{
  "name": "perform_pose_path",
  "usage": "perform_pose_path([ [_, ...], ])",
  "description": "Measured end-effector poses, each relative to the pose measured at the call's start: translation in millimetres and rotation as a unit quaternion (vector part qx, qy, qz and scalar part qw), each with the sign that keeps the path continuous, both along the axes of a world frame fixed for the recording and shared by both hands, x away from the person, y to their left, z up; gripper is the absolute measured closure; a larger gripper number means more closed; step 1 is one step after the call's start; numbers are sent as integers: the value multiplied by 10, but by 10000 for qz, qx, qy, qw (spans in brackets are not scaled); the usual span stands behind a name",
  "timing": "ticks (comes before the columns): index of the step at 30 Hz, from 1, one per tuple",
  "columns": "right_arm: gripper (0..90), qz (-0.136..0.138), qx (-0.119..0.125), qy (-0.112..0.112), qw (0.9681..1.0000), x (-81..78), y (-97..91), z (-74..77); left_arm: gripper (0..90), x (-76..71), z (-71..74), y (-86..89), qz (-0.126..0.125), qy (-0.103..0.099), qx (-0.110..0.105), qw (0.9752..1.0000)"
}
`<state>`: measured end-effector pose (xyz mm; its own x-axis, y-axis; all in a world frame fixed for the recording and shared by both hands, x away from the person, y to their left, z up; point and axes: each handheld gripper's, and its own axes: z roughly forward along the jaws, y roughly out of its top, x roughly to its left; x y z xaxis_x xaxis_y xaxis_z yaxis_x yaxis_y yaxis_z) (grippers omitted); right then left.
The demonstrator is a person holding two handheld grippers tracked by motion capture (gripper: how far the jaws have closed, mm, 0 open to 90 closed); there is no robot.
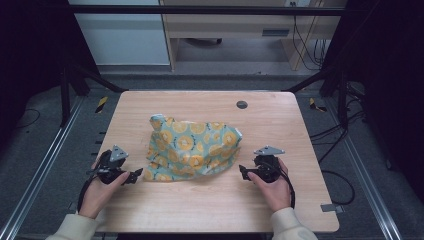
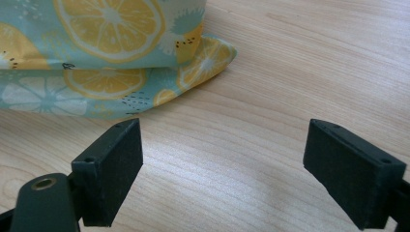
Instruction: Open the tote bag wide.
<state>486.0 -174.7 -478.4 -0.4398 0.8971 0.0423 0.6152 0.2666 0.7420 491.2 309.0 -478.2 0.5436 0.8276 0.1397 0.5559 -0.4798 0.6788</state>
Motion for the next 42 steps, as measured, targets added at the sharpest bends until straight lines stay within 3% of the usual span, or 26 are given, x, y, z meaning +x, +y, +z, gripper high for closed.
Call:
perform_pose_path([
  [7,142,53,-24,-41,10000,-4,19,17,79,-2,31,27,69,-110,-83,9999],
  [30,173,327,93,-296,9990,-81,138,251,90,-6,36,-16,-32,162,-131,9998],
  [37,224,539,332,-449,9970,36,211,513,91,-14,27,-8,20,167,-121,9998],
  [42,254,637,211,-577,9961,228,329,804,90,-19,28,-8,20,155,-119,9998],
])
